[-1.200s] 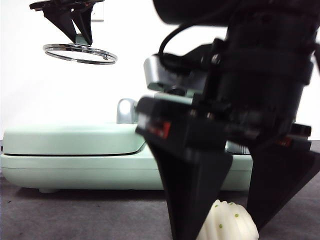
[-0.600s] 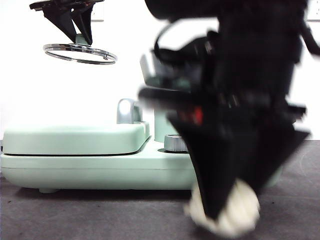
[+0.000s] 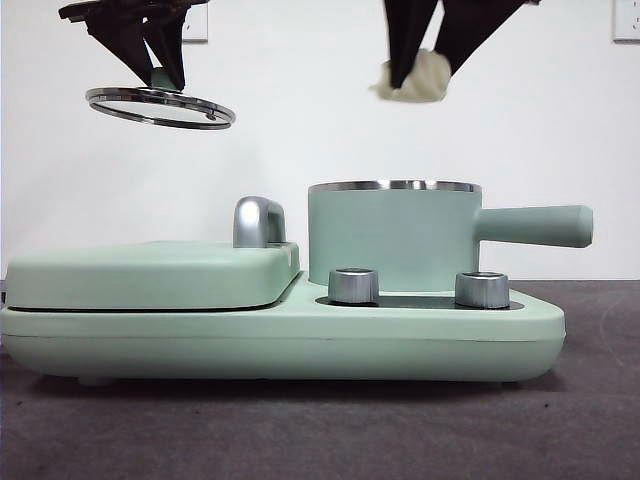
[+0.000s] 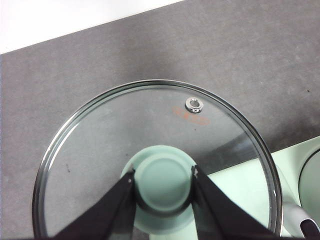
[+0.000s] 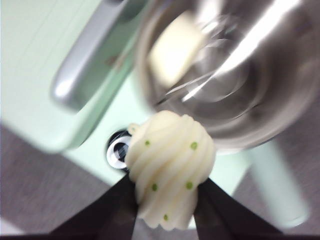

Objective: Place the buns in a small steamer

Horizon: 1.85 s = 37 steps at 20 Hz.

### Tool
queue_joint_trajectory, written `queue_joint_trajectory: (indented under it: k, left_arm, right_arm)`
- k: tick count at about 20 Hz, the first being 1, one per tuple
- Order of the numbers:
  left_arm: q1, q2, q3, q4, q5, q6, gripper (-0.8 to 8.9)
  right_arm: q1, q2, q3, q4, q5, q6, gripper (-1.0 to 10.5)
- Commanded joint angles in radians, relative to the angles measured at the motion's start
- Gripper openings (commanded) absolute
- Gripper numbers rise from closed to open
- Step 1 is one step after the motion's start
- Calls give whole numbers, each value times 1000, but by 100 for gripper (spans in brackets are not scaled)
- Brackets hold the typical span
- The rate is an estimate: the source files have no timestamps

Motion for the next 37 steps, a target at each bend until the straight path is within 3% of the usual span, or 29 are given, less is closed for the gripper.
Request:
queue_joint_trajectory:
  k: [1,6,16,25,32,37]
  left_arm:
    - [-5,-4,32,23,1,-1,15]
    - [-5,-4,31,20,1,-2,15]
    - [-5,-4,31,15,1,-3,15]
    - [-5,-4,30,13,1,-4,15]
    - [-5,-4,29,13,1,-4,15]
    - [-5,-4,29,9,1,-4,15]
  right_arm:
    - [-47,92,101,-19,-13,-71,140]
    - [-113,241,189,-33,-32,-110,140]
    - [-118,386,188,-32,-28,-132,143]
    - [-130,393,188,-22,-28,-132,396]
    - [-130,391,203,-15,-28,-133,401]
    - [-130,379,330,-102,-28,-132,401]
